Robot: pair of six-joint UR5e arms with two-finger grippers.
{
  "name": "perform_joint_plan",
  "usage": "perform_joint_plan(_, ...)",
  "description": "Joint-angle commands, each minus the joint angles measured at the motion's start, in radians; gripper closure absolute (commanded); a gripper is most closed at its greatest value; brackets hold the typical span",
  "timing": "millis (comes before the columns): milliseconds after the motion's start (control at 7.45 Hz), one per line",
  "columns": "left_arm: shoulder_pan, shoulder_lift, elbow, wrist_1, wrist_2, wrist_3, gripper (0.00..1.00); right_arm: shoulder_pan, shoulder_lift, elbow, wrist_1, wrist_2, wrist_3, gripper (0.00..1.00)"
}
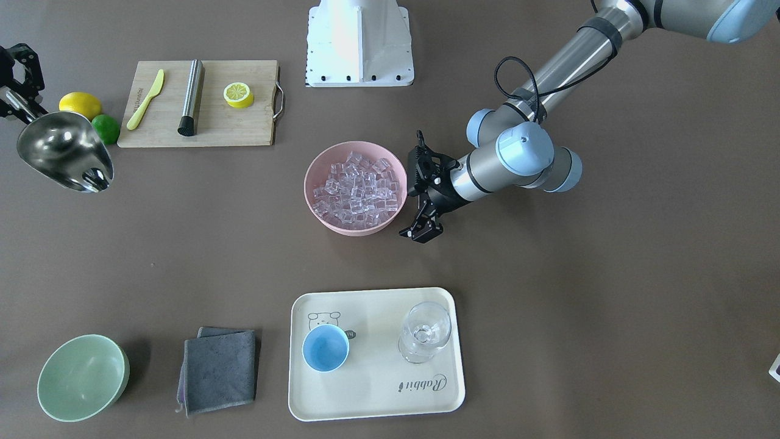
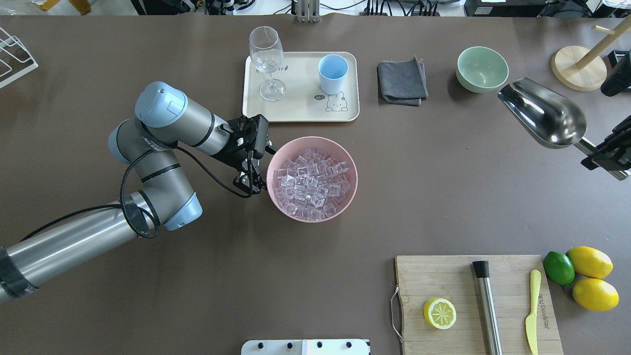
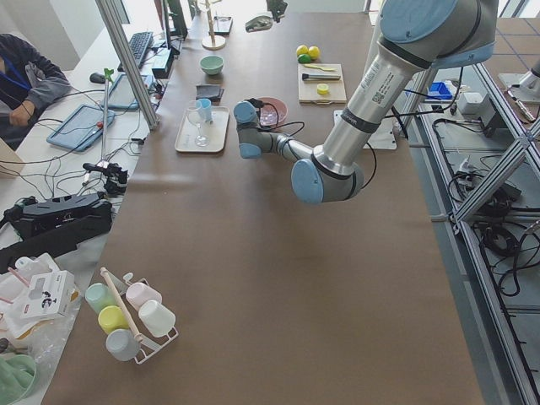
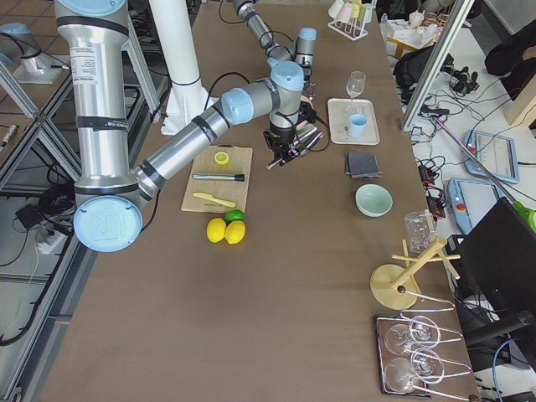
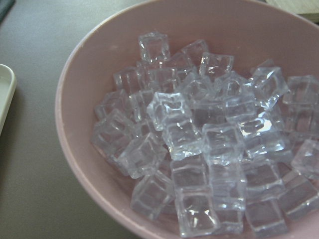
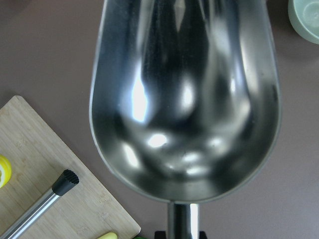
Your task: Put ice in cup with scoop
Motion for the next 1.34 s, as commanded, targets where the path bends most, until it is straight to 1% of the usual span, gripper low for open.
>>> perform_joint_plan(0, 0.022, -0.002, 0.000, -0.026, -0.001, 0.000, 0.01, -0.088, 0.077, 0.091, -0.195, -0.105, -0.117, 1.00)
perform_joint_plan(134, 0.027, 0.002, 0.000, -0.038, 0.000, 0.001, 0.01, -0.122, 0.124, 0.092, -0.248, -0.156, -0.183, 1.00)
perform_joint_plan(268, 0.032, 0.002, 0.000, -0.040, 0.000, 0.001, 0.01, -0.171, 0.187, 0.080, -0.290, -0.194, -0.209, 1.00)
perform_joint_plan(403, 0.039, 0.004, -0.002, -0.046, 0.002, 0.001, 0.01, -0.211, 0.227, 0.069, -0.307, -0.225, -0.210, 1.00)
perform_joint_plan(537, 0.039, 0.004, -0.003, -0.052, 0.002, 0.001, 0.01, -0.236, 0.244, 0.072, -0.319, -0.266, -0.217, 1.00)
perform_joint_plan(671, 0.041, 0.004, -0.005, -0.060, 0.002, 0.000, 0.01, -0.245, 0.332, 0.060, -0.408, -0.267, -0.225, 1.00)
perform_joint_plan(805, 0.045, 0.004, -0.006, -0.063, 0.002, 0.000, 0.01, -0.260, 0.376, 0.029, -0.440, -0.271, -0.260, 1.00)
perform_joint_plan(939, 0.046, 0.005, -0.006, -0.068, 0.002, 0.000, 0.01, -0.267, 0.379, 0.029, -0.474, -0.276, -0.314, 1.00)
perform_joint_plan(1208, 0.050, 0.005, -0.008, -0.069, 0.002, 0.001, 0.01, -0.268, 0.455, 0.018, -0.624, -0.300, -0.404, 1.00)
